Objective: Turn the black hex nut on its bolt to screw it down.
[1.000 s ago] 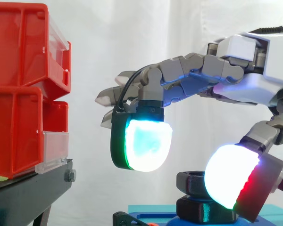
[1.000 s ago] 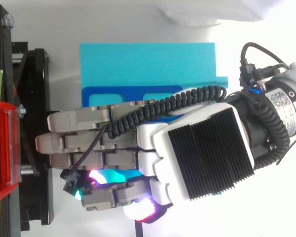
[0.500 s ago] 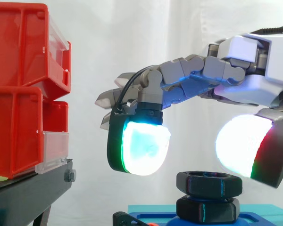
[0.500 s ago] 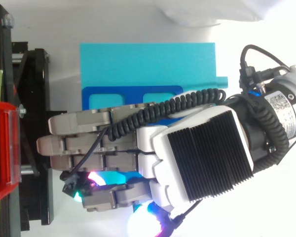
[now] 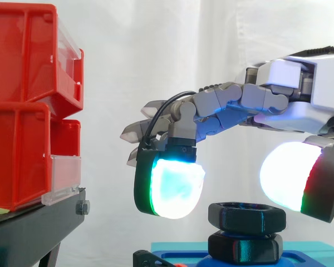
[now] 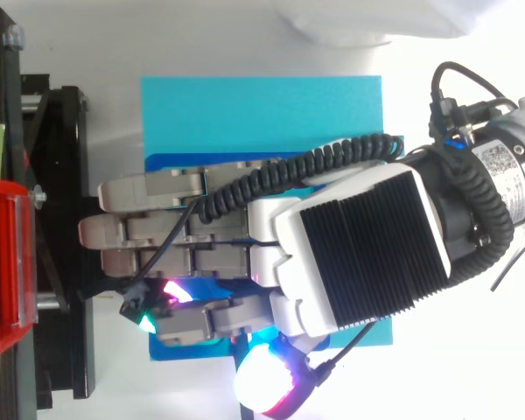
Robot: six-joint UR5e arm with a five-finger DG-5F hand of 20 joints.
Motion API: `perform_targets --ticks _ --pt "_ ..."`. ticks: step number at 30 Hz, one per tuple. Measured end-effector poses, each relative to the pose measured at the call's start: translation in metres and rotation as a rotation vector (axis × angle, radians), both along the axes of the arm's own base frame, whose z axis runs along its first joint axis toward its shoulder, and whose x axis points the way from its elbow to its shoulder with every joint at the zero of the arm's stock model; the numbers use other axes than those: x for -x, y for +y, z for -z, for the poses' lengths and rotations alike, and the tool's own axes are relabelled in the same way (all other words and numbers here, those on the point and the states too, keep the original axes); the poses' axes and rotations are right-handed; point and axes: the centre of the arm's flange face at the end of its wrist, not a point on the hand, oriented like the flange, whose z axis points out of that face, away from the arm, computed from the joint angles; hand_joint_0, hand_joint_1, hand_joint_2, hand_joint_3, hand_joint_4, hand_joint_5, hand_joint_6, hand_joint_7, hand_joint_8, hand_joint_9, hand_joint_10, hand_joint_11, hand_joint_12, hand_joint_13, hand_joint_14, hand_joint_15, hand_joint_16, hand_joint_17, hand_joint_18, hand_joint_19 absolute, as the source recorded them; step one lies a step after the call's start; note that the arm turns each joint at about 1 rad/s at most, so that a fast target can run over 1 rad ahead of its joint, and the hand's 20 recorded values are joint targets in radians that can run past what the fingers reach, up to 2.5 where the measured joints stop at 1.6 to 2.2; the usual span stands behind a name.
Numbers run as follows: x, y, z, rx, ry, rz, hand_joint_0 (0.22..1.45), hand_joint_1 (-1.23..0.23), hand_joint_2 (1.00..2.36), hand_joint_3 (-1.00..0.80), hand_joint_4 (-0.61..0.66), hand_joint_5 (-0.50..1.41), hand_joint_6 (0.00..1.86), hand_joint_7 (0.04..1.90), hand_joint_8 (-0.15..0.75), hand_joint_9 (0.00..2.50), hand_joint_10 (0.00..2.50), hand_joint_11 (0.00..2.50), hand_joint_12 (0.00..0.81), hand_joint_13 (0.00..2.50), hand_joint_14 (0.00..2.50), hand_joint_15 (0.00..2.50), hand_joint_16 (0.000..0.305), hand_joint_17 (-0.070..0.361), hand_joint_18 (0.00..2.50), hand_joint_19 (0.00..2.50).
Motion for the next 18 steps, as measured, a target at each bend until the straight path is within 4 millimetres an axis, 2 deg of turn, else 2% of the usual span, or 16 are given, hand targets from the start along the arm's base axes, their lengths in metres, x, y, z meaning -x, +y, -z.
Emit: perform_targets --ticks 6,18 --pt "0.0005 -0.0016 0.0003 -0.001 0.004 0.000 0.33 -0.56 1.00 -0.50 0.23 -0.21 0.50 0.99 0.263 0.51 0.00 0.12 0.364 0.28 0.00 0.00 0.065 0.147 0.15 0.00" --pt "0.0018 -0.0051 0.0002 -0.001 0.008 -0.006 0.33 -0.55 1.00 -0.50 0.22 -0.21 0.50 0.96 0.261 0.50 0.00 0.12 0.364 0.28 0.00 0.00 0.066 0.148 0.15 0.00"
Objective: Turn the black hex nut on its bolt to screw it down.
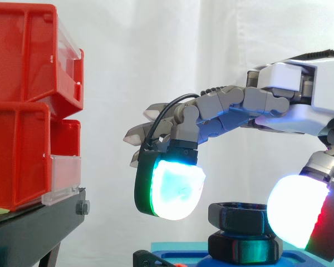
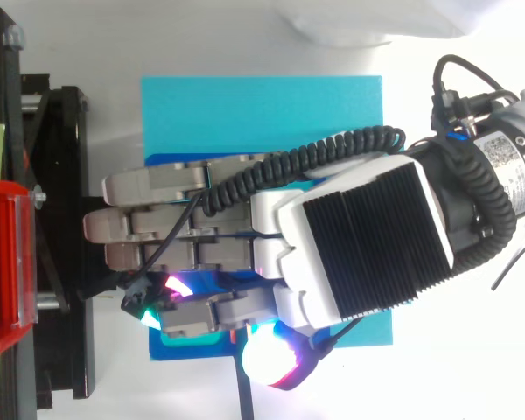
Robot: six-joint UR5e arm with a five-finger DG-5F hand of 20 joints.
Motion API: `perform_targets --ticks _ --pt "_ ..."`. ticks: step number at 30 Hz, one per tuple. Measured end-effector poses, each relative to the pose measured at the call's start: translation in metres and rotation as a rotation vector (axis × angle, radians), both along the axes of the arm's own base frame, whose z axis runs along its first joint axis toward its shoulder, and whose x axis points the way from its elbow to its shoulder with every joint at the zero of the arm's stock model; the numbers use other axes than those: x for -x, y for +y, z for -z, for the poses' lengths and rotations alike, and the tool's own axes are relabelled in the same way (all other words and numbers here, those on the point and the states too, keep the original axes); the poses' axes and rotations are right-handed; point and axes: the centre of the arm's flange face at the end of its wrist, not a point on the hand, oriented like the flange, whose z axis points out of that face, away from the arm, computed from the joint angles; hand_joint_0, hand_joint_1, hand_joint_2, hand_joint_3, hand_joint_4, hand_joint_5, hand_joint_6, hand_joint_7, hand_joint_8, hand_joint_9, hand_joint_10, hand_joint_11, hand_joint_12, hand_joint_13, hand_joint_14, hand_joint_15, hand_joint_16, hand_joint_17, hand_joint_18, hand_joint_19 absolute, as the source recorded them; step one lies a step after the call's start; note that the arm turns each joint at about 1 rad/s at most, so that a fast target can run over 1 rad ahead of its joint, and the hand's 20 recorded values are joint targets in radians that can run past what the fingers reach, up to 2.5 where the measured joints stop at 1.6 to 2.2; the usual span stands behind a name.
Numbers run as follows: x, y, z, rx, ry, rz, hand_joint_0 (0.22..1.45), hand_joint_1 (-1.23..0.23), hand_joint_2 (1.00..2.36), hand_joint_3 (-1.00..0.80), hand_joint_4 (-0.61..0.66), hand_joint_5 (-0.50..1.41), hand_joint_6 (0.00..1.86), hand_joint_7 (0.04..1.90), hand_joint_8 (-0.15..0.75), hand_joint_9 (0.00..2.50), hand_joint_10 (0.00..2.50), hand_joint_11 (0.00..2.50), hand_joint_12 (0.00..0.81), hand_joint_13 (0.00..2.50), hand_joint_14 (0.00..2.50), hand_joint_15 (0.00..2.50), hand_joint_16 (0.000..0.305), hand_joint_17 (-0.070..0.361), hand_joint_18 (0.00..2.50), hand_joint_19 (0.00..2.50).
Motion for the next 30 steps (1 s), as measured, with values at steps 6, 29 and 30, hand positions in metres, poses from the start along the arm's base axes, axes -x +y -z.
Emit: perform_targets --ticks 6,29,30 --pt "-0.001 -0.002 -0.003 -0.005 0.001 -0.004 0.34 -0.41 1.00 -0.50 0.22 -0.21 0.50 0.97 0.264 0.50 0.00 0.12 0.367 0.27 0.00 0.00 0.066 0.149 0.14 0.00" --pt "-0.004 0.010 -0.014 -0.004 0.033 -0.026 0.41 -0.40 1.00 -0.50 0.23 -0.17 0.50 1.12 0.247 0.52 0.01 0.12 0.330 0.27 0.00 0.00 0.058 0.130 0.11 0.00" --pt "-0.004 0.011 -0.012 -0.004 0.034 -0.026 0.41 -0.40 1.00 -0.50 0.23 -0.17 0.50 1.15 0.248 0.52 0.00 0.13 0.329 0.27 0.00 0.00 0.057 0.129 0.11 0.00"
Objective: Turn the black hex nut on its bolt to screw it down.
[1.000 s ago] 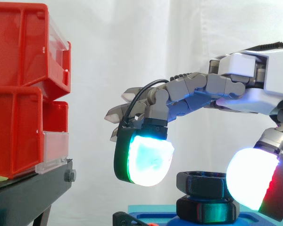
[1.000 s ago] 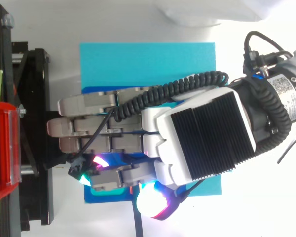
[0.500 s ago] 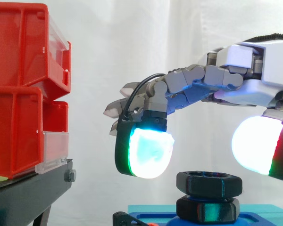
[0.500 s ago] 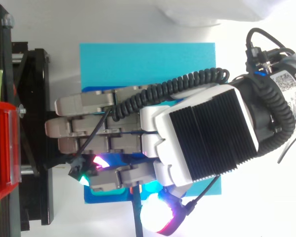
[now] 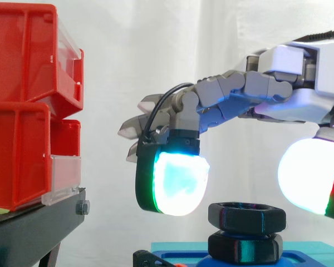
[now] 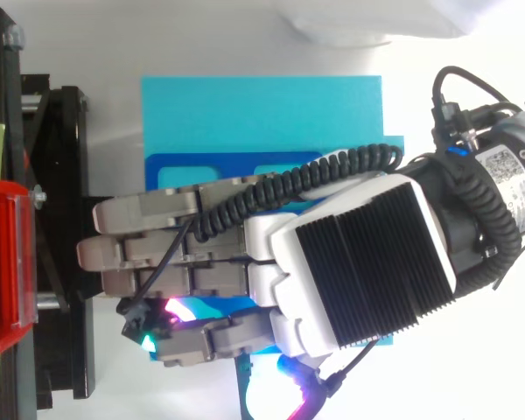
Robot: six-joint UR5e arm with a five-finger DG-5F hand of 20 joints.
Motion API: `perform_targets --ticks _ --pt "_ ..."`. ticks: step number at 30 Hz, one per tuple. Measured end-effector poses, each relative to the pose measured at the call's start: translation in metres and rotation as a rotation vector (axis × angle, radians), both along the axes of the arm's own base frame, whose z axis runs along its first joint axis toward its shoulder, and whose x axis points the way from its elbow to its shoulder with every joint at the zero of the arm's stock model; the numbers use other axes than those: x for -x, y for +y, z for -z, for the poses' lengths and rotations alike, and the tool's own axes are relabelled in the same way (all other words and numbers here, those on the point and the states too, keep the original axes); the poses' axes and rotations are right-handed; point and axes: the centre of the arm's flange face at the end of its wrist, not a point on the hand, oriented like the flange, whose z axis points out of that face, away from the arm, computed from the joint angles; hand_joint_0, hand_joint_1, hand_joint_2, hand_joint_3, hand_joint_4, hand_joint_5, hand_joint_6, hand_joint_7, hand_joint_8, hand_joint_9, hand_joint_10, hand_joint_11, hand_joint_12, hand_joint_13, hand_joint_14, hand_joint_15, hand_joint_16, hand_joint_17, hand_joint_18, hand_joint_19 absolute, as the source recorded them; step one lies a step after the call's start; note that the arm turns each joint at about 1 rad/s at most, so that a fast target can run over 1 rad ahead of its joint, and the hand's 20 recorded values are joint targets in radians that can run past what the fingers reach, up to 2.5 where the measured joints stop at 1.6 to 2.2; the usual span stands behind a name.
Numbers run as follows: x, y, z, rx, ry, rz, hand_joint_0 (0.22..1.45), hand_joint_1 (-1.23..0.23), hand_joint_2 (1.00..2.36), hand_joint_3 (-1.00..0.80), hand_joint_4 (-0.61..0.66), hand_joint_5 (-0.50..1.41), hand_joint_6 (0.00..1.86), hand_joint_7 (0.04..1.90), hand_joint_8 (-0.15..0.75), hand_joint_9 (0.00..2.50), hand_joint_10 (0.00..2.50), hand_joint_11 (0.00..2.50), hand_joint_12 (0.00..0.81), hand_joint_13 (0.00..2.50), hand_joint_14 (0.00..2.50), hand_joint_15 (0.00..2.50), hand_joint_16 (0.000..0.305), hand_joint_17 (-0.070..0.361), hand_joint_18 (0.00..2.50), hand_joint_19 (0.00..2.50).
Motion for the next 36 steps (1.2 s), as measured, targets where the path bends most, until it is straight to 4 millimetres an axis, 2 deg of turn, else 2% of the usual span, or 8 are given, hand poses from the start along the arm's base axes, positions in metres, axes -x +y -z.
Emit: perform_targets --ticks 10,19,36 --pt "-0.001 0.004 0.004 0.000 -0.001 -0.003 0.43 -0.42 1.00 -0.50 0.21 -0.15 0.51 1.35 0.247 0.54 0.00 0.13 0.318 0.27 0.00 0.00 0.055 0.124 0.11 0.00" --pt "-0.001 0.006 0.005 0.001 0.004 -0.007 0.43 -0.42 1.00 -0.50 0.21 -0.16 0.60 1.25 0.248 0.54 0.00 0.13 0.316 0.28 0.00 0.00 0.055 0.123 0.11 0.00" --pt "0.001 -0.005 0.007 0.002 0.013 0.006 0.43 -0.42 1.00 -0.50 0.21 -0.16 0.61 1.24 0.250 0.55 0.00 0.13 0.315 0.28 0.00 0.00 0.054 0.122 0.11 0.00"
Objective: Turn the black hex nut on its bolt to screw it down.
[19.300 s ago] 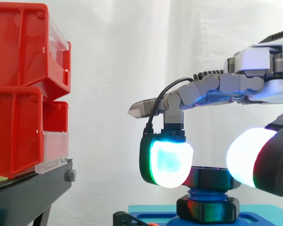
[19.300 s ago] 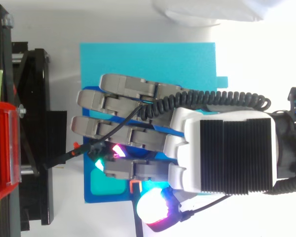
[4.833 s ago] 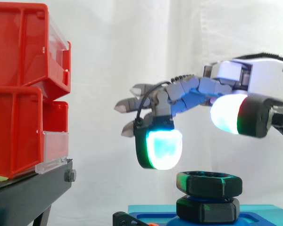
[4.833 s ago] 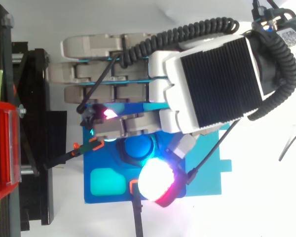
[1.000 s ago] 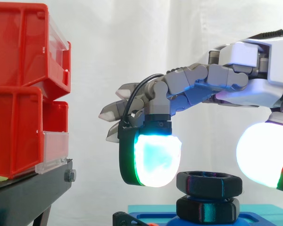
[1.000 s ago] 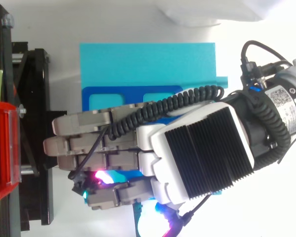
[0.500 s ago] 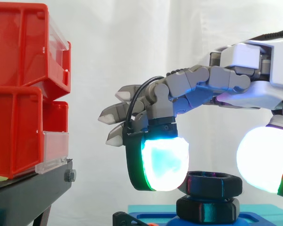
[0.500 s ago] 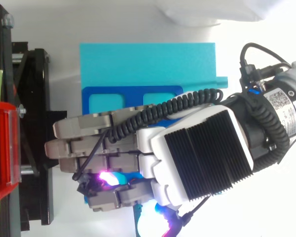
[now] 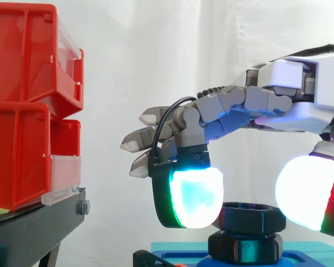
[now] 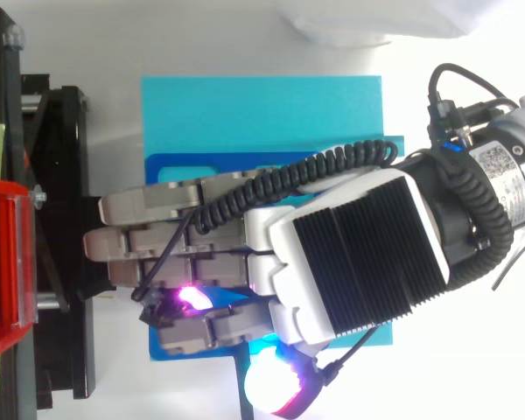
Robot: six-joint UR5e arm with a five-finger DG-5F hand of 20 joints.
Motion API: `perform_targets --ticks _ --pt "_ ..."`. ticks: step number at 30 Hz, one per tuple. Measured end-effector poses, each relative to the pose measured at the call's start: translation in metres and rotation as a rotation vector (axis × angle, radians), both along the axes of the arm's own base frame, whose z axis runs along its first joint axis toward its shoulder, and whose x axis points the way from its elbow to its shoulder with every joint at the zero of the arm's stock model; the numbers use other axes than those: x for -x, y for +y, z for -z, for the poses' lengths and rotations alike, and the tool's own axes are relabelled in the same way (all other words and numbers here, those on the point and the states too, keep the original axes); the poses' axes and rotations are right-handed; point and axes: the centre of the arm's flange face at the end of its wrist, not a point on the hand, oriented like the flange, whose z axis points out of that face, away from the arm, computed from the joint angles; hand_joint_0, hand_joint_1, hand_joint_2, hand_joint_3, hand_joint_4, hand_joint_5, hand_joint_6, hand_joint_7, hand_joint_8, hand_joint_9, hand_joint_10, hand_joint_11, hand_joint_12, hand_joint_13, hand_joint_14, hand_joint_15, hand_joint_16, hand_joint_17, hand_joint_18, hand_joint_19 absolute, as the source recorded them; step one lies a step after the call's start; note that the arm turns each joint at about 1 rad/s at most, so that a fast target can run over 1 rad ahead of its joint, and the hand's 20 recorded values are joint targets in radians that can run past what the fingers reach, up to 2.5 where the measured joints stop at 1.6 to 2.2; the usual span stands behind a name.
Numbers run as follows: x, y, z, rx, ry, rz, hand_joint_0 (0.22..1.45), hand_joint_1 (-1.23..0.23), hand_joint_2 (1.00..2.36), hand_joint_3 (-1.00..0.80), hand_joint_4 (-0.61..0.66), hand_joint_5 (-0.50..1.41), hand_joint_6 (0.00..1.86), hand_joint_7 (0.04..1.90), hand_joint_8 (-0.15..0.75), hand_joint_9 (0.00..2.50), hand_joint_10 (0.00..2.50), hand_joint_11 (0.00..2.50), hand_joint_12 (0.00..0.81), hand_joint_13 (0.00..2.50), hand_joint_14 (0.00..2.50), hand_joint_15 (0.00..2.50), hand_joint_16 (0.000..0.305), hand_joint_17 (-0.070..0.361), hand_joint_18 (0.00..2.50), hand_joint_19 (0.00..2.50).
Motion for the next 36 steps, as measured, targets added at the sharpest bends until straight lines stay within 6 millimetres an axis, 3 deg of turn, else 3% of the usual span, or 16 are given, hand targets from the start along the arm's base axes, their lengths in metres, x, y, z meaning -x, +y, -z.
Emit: perform_targets --ticks 15,25,36 --pt "0.001 -0.009 0.000 0.001 -0.002 0.003 0.43 -0.41 1.00 -0.50 0.22 -0.16 0.64 1.18 0.253 0.55 0.00 0.14 0.317 0.28 0.00 0.00 0.055 0.123 0.10 0.00" --pt "0.004 -0.020 0.001 0.003 -0.002 -0.006 0.42 -0.17 1.00 -0.50 0.22 -0.16 0.64 1.19 0.259 0.56 0.01 0.14 0.323 0.28 0.00 0.00 0.057 0.129 0.08 0.00" --pt "0.005 -0.031 0.000 0.004 -0.005 -0.004 0.43 -0.14 1.00 -0.50 0.22 -0.15 0.61 1.22 0.260 0.57 0.00 0.14 0.323 0.28 0.00 0.00 0.057 0.129 0.08 0.00"
